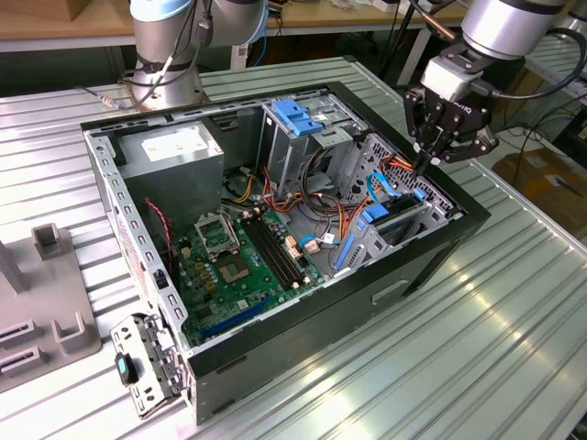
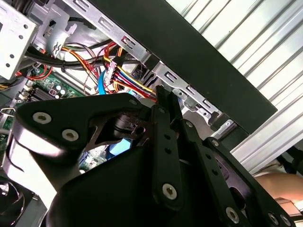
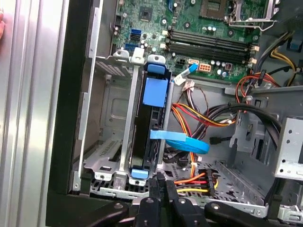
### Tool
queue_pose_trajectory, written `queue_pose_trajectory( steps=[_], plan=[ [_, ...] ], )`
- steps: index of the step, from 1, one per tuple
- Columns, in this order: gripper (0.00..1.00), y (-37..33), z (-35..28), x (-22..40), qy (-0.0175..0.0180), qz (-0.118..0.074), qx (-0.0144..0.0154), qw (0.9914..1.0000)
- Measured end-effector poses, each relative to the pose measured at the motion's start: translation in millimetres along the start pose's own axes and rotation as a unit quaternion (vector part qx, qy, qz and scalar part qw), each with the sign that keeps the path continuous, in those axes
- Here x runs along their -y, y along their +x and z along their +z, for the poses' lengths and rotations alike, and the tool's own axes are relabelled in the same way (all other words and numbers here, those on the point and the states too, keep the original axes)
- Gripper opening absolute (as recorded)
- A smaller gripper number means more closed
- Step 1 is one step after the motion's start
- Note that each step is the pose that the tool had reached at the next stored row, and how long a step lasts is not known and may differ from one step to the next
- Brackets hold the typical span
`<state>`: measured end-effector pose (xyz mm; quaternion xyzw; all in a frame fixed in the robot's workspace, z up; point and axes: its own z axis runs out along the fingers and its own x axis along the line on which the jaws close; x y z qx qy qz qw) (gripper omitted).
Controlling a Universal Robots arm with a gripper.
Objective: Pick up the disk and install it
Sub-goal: 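Insert the second disk wire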
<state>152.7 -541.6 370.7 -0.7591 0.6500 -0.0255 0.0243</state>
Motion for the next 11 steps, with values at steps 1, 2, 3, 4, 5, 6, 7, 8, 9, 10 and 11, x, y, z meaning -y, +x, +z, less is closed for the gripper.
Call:
queue_pose_trajectory(
  steps=[1, 2, 3, 4, 5, 6, 7, 8, 9, 10, 11],
  plan=[
    [0.16, 0.0, 0.0, 0.0, 0.0, 0.0, 0.0, 1.0],
    [0.16, 0.0, 0.0, 0.0, 0.0, 0.0, 0.0, 1.0],
    [0.16, -0.1, 0.0, -0.1, 0.0, 0.0, 0.0, 1.0],
    [0.16, -0.5, -0.2, -2.4, 0.0, 0.0, 0.0, 1.0],
    [0.16, -0.7, -0.4, -4.2, 0.0, 0.0, 0.0001, 1.0],
    [0.16, -0.9, -0.3, -5.5, 0.0, 0.0, 0.0002, 1.0],
    [0.16, -0.9, -0.4, -6.1, 0.0, 0.0, 0.0001, 1.0],
    [0.16, -0.9, -0.4, -6.3, 0.0, 0.0, 0.0001, 1.0],
    [0.16, -1.1, -0.4, -6.5, 0.0, 0.0, 0.0002, 1.0],
    [0.16, -1.0, -0.5, -6.6, 0.0, 0.0, 0.0001, 1.0],
    [0.16, -1.1, -0.5, -6.7, 0.0, 0.0, 0.0001, 1.0]
  ],
)
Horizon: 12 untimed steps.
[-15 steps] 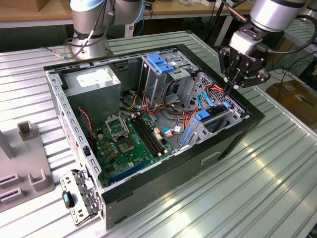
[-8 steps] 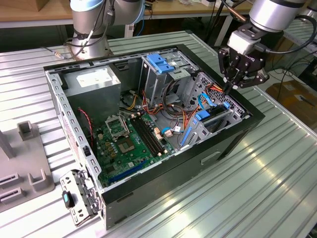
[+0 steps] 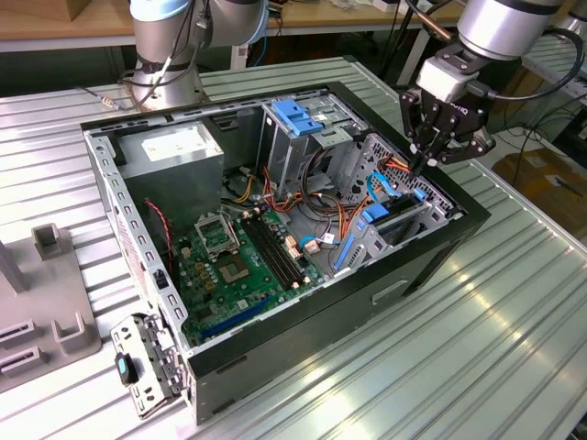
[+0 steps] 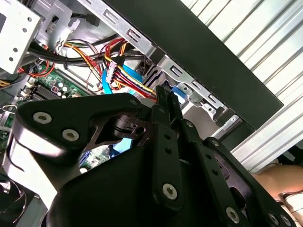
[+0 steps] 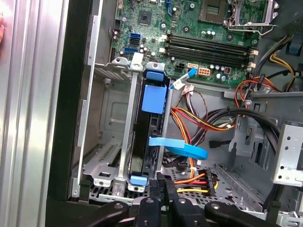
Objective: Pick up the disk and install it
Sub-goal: 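Insert the second disk wire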
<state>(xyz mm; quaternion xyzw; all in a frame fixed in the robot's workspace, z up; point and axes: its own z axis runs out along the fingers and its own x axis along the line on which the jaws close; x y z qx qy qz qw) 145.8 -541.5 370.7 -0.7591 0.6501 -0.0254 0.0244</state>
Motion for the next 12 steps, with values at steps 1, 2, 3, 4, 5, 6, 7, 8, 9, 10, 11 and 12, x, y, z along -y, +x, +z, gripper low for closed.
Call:
queue_pose_trajectory(
  steps=[1, 2, 3, 4, 5, 6, 7, 8, 9, 10, 11, 12],
  plan=[
    [0.16, 0.0, 0.0, -0.1, 0.0, 0.0, 0.0, 1.0],
    [0.16, 0.0, 0.0, -0.1, 0.0, 0.0, 0.0, 1.0],
    [0.16, 0.0, 0.0, -0.1, 0.0, 0.0, 0.0, 1.0],
    [0.16, 0.0, 0.0, -0.1, 0.0, 0.0, 0.0, 1.0],
    [0.16, 0.0, 0.0, -0.1, 0.0, 0.0, 0.0, 1.0],
    [0.16, 0.0, 0.0, -0.1, 0.0, 0.0, 0.0, 1.0],
    [0.16, 0.0, 0.0, -0.1, 0.0, 0.0, 0.0, 1.0],
    [0.16, 0.0, 0.0, -0.2, 0.0, 0.0, 0.0, 1.0],
    [0.16, -0.2, -0.1, -1.0, 0.0, 0.0, 0.0, 1.0],
    [0.16, -0.5, -0.2, -2.7, 0.0, 0.0, 0.0, 1.0],
    [0.16, -0.7, -0.3, -4.6, 0.0, 0.0, 0.0, 1.0],
    [0.16, -1.1, -0.3, -6.8, 0.0, 0.0, 0.0, 1.0]
  ],
)
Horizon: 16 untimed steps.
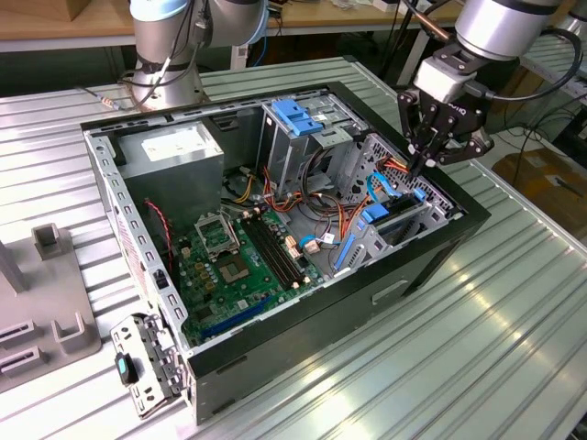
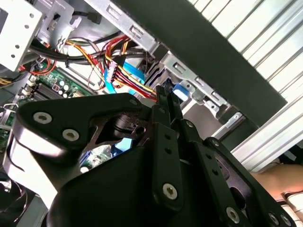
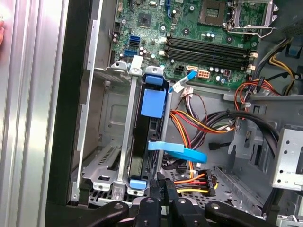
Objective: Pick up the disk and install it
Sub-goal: 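Insert the second disk wire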
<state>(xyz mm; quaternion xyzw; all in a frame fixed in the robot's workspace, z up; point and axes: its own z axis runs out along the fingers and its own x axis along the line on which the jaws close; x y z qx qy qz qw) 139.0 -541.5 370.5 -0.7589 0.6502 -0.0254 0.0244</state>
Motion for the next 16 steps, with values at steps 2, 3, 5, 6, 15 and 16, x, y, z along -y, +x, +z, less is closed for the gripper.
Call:
queue_pose_trajectory(
  steps=[2, 3, 5, 6, 15, 16],
  plan=[
    [0.16, -0.4, 0.1, -2.9, 0.0, 0.0, 0.0001, 1.0],
    [0.16, -0.4, 0.1, -3.2, 0.0, 0.0, 0.0, 1.0],
    [0.16, -0.5, 0.0, -3.3, 0.0, 0.0, -0.0001, 1.0],
    [0.16, -0.5, 0.0, -3.3, 0.0, 0.0, -0.0001, 1.0],
    [0.16, -0.5, 1.1, -3.6, -0.0003, 0.038, -0.0028, 0.99926],
    [0.16, -0.5, 1.1, -3.6, -0.0003, 0.04, -0.0029, 0.9992]
  ],
)
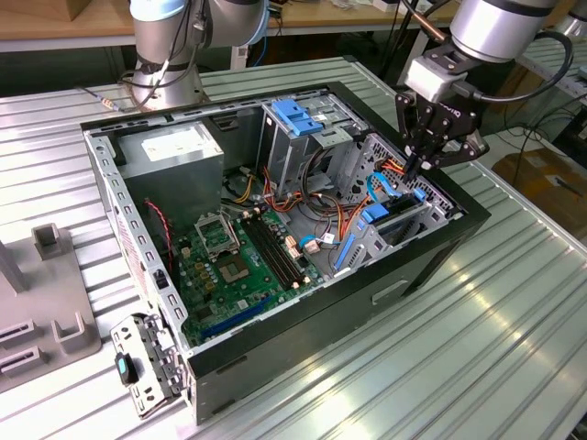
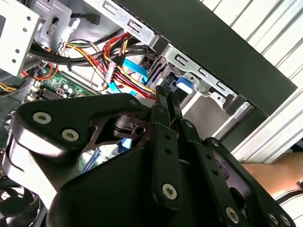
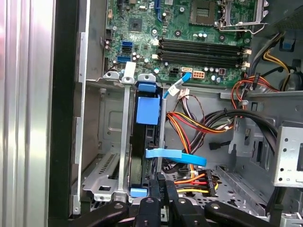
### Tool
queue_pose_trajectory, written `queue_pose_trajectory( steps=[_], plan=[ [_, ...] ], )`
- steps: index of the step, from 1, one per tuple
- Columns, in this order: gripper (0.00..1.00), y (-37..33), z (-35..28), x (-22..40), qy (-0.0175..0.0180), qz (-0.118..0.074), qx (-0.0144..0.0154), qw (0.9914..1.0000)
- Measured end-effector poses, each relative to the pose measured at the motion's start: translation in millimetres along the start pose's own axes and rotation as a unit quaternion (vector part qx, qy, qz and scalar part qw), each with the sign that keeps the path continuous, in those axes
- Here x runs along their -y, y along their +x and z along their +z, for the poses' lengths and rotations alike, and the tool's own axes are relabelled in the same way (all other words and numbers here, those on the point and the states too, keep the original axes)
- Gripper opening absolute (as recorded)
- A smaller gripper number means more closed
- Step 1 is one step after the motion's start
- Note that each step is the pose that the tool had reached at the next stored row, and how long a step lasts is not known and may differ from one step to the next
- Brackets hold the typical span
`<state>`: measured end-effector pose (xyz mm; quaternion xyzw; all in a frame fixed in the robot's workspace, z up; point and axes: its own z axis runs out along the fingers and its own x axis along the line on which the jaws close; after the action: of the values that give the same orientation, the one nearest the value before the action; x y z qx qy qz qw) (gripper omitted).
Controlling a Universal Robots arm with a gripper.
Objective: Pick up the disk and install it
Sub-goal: 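Insert the second disk wire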
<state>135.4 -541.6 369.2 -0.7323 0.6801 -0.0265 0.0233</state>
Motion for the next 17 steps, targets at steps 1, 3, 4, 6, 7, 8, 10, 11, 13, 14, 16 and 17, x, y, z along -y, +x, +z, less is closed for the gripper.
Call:
queue_pose_trajectory(
  steps=[1, 3, 4, 6, 7, 8, 10, 11, 13, 14, 16, 17],
  plan=[
    [0.16, 0.0, 0.1, 0.0, 0.0, 0.0, 0.0, 1.0],
    [0.16, 0.0, 0.1, 0.0, 0.0, 0.001, 0.0, 1.0],
    [0.16, 0.0, 0.1, 0.0, 0.0, 0.001, 0.0, 1.0],
    [0.16, 0.0, 0.1, 0.0, 0.0, 0.001, 0.0, 1.0],
    [0.16, 0.0, 0.3, 0.0, 0.0, 0.001, -0.0001, 1.0],
    [0.16, 0.1, 0.7, -0.1, 0.0, 0.001, 0.0, 1.0],
    [0.16, 0.1, 0.9, -0.1, 0.0, 0.001, 0.0, 1.0],
    [0.16, 0.2, 1.0, -0.1, 0.0, 0.001, 0.0, 1.0],
    [0.16, 1.4, 1.1, -0.2, 0.0, 0.001, 0.0001, 1.0],
    [0.16, 1.5, 1.0, -0.2, 0.0, 0.001, 0.0, 1.0],
    [0.16, 1.6, 1.4, -0.2, 0.0, 0.001, 0.0001, 1.0],
    [0.16, 1.7, 2.0, -0.3, 0.0001, 0.001, 0.0003, 1.0]
  ],
)
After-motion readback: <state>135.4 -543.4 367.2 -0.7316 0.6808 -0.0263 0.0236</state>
